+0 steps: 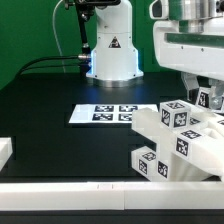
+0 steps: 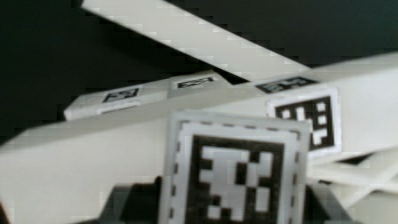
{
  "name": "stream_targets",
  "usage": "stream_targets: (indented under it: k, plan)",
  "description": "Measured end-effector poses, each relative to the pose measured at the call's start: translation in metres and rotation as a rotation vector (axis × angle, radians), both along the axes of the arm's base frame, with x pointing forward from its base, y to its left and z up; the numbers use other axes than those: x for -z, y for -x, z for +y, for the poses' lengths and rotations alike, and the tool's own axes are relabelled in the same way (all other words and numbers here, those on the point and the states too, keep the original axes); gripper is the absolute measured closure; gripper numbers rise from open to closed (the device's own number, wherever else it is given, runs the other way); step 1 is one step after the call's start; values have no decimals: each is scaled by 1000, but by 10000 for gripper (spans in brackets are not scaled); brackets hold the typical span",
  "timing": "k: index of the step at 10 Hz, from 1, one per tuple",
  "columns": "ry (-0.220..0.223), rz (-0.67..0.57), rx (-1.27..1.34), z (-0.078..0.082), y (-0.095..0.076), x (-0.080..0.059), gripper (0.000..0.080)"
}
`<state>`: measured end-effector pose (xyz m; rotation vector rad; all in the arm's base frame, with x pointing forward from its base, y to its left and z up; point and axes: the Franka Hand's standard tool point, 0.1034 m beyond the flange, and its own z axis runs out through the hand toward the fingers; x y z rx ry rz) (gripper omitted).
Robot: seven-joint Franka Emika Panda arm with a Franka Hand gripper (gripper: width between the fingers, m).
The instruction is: Assemble chair
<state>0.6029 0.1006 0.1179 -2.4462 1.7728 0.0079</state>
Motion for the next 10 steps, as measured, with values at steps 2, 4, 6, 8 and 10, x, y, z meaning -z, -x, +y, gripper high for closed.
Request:
stream_targets:
  k: [2, 4, 6, 8, 10]
  plan:
    - [-9, -35, 121, -1, -3, 0, 517]
    - [-9, -41, 123, -1, -4, 0, 509]
    - [-8, -39, 123, -1, -4, 1, 338]
    - [-8, -39, 123, -1, -3, 2, 164]
    - [-4, -42, 94, -1, -4, 1, 152]
